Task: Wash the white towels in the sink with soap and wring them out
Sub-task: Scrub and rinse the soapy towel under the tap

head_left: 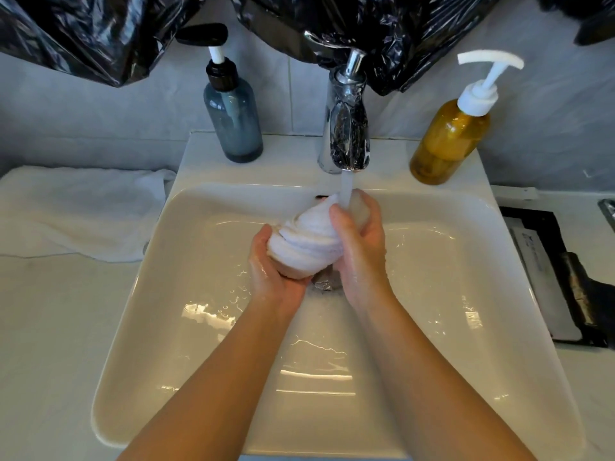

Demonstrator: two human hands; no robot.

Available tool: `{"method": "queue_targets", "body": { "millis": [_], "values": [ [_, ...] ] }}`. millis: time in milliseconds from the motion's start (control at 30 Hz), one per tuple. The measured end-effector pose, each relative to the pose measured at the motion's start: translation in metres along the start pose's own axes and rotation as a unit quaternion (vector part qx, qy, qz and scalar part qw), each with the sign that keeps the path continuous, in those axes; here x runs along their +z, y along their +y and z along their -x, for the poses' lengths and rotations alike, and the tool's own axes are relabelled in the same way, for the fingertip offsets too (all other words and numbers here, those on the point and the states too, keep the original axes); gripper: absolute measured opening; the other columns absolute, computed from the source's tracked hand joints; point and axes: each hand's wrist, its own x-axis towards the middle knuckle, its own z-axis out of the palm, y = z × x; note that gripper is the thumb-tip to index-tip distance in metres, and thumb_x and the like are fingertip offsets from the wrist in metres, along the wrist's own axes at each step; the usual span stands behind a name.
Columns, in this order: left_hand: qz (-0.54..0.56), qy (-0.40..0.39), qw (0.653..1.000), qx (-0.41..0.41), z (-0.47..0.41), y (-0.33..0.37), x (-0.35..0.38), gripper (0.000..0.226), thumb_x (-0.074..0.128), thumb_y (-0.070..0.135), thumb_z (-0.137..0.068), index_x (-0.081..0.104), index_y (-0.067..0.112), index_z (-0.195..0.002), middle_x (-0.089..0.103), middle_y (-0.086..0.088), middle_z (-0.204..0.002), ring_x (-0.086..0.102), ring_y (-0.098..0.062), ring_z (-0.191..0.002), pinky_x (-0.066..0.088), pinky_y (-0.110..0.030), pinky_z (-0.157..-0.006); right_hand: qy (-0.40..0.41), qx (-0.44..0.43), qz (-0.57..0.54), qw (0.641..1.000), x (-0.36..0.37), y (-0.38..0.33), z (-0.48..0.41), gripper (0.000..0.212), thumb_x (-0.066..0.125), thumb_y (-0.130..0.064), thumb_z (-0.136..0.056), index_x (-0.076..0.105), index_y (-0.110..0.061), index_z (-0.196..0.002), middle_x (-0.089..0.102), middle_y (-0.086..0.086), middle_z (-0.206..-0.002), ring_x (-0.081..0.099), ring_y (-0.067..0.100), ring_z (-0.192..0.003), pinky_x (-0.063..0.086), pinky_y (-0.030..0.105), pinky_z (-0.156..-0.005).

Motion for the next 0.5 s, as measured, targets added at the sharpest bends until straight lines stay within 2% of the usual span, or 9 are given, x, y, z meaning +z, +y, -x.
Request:
{"method": "queue_targets", "body": {
  "millis": [100,200,267,400,500],
  "values": [
    [-0.022,-0.007,1.000,0.010,-0.002,0.001,-0.002,0.047,0.041,0.049,-0.096,0.068,0.012,-0.106,0.074,-0.014,-0.103,0.073,-0.028,-0.089,0.049,-0.041,-0.093,0.035,-0.003,-0.002,0.999,0.001,0.003,-0.003,0.051,0.076,-0.049,-0.068,0.056,-0.041,-0.114,0.067,0.002,-0.119,0.065,0.020,-0.111,0.054,0.040,-0.097],
    [-0.067,-0.015,0.997,0.023,-0.002,0.000,-0.005,0.051,0.039,0.052,-0.097,0.067,0.012,-0.115,0.073,-0.014,-0.111,0.071,-0.027,-0.097,0.049,-0.039,-0.093,0.066,0.003,-0.006,0.998,-0.003,0.002,-0.005,0.026,0.066,-0.039,-0.091,0.053,-0.035,-0.113,0.066,-0.004,-0.108,0.066,0.015,-0.102,0.056,0.031,-0.089],
    [-0.091,-0.017,0.995,0.031,-0.002,-0.003,-0.006,0.051,0.040,0.053,-0.097,0.067,0.013,-0.114,0.073,-0.014,-0.109,0.072,-0.025,-0.094,0.051,-0.039,-0.088,0.091,0.016,-0.015,0.996,-0.005,0.004,-0.006,0.022,0.064,-0.038,-0.093,0.056,-0.030,-0.112,0.068,-0.001,-0.104,0.068,0.017,-0.098,0.058,0.034,-0.085],
    [-0.147,-0.007,0.988,0.048,-0.003,-0.008,-0.006,0.048,0.049,0.054,-0.094,0.066,0.013,-0.113,0.073,-0.014,-0.108,0.071,-0.027,-0.092,0.053,-0.039,-0.084,0.138,0.069,-0.094,0.984,-0.004,0.014,-0.006,0.036,0.068,-0.047,-0.081,0.062,-0.025,-0.110,0.072,0.005,-0.104,0.071,0.027,-0.097,0.058,0.053,-0.088],
    [-0.167,-0.007,0.983,0.079,-0.012,-0.012,-0.008,0.049,0.055,0.053,-0.092,0.062,0.015,-0.122,0.070,-0.011,-0.117,0.067,-0.027,-0.106,0.053,-0.044,-0.094,0.158,0.068,-0.106,0.979,-0.007,0.017,-0.009,0.036,0.063,-0.043,-0.090,0.059,-0.021,-0.117,0.069,0.006,-0.109,0.068,0.026,-0.101,0.057,0.051,-0.092]
  ]
}}
